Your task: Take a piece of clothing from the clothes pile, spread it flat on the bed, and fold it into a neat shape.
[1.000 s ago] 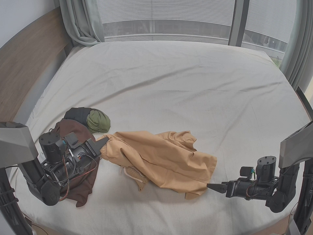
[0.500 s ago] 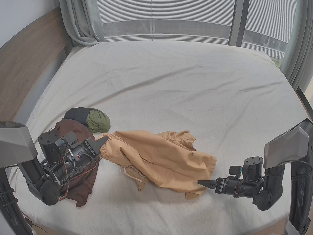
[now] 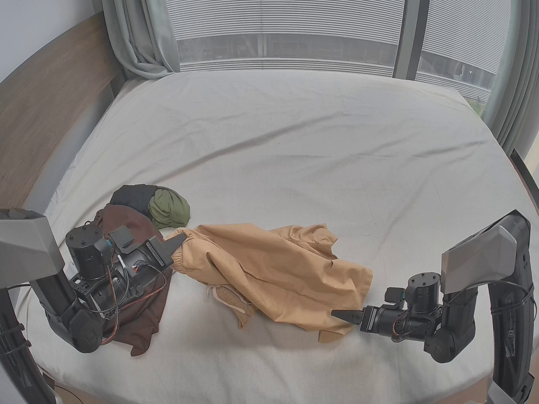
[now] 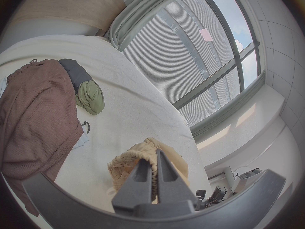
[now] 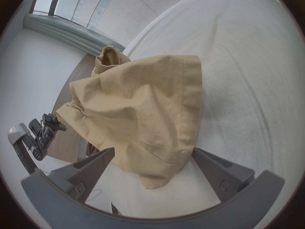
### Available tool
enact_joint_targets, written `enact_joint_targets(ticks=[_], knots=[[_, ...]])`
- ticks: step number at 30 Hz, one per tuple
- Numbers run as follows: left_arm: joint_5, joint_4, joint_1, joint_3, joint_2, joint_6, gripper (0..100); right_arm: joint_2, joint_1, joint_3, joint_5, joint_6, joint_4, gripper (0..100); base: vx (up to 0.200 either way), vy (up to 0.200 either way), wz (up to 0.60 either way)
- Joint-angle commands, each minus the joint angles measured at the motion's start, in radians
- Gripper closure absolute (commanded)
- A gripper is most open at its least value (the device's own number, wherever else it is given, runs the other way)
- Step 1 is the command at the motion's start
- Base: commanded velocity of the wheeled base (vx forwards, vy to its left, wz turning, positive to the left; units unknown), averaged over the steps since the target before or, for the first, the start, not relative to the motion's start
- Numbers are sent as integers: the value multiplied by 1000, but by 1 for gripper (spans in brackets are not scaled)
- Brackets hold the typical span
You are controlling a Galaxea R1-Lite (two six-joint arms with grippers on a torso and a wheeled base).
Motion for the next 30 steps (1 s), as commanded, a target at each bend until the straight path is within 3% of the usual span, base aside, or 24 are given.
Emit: enact_joint_targets(ticks=[1, 9, 17, 30], knots=[[0, 0, 0, -2, 0, 0, 100, 4, 16, -14, 2, 26, -1, 0, 0, 0, 0], [1, -2, 3, -23, 1, -4, 100, 1, 25, -10, 46, 89, -5, 0, 0, 0, 0], [1, -2, 21, -31, 10, -4, 100, -84, 17, 27, 68, 92, -7, 0, 0, 0, 0], [0, 0, 35, -37, 15, -4, 100, -246, -18, 137, 170, 79, -2, 0, 0, 0, 0]])
